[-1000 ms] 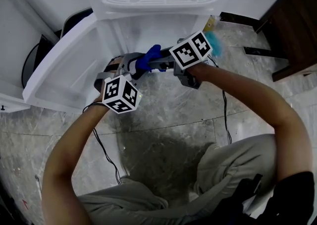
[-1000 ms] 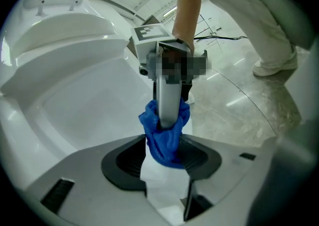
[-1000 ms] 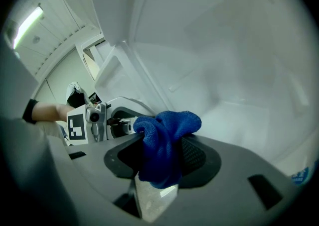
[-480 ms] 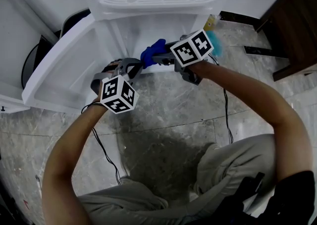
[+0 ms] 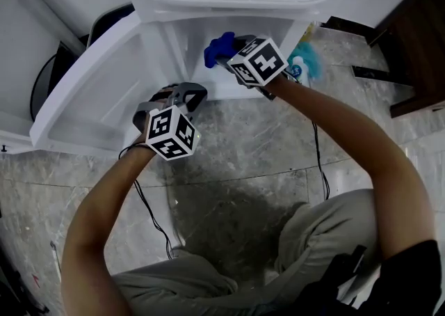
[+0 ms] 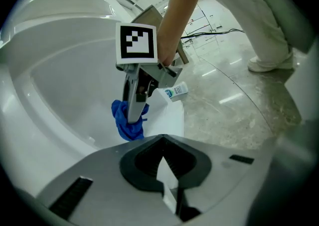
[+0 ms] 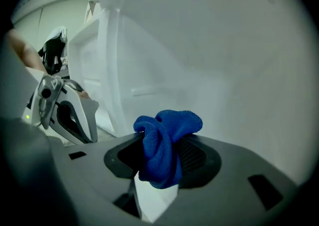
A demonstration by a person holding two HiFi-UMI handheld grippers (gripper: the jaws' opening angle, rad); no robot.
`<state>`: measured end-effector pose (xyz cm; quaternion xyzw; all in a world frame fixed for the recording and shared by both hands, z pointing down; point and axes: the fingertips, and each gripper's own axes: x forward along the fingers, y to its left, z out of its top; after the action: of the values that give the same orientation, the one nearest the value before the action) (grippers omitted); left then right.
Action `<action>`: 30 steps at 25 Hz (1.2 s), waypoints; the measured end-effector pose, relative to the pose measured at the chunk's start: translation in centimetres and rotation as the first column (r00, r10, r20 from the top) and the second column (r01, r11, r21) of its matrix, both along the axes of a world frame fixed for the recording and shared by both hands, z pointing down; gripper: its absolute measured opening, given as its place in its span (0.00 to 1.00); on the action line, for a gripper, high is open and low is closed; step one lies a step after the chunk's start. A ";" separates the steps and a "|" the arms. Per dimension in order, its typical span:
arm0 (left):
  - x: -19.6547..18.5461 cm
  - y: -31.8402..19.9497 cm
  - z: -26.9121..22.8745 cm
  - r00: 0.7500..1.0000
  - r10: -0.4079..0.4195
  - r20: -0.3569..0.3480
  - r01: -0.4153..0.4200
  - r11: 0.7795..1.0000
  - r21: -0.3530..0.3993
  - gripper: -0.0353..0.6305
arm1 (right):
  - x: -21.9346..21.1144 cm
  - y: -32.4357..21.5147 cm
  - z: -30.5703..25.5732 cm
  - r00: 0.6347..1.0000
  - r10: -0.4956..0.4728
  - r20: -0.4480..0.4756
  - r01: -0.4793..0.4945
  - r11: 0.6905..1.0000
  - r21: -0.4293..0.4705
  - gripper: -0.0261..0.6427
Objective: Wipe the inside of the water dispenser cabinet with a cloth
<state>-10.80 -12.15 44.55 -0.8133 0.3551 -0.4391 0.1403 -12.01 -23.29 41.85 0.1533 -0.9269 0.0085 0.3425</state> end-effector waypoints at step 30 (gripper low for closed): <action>-1.4 1.5 3.1 0.995 -0.012 -0.099 0.006 0.998 -0.063 0.06 | -8.6 -2.6 8.3 0.901 -0.175 -0.396 0.328 0.874 0.359 0.28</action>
<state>-12.17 -10.60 47.66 -0.8365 0.3514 -0.4096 0.0951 -20.60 -25.85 50.12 0.0980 -0.8428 -0.2626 0.4594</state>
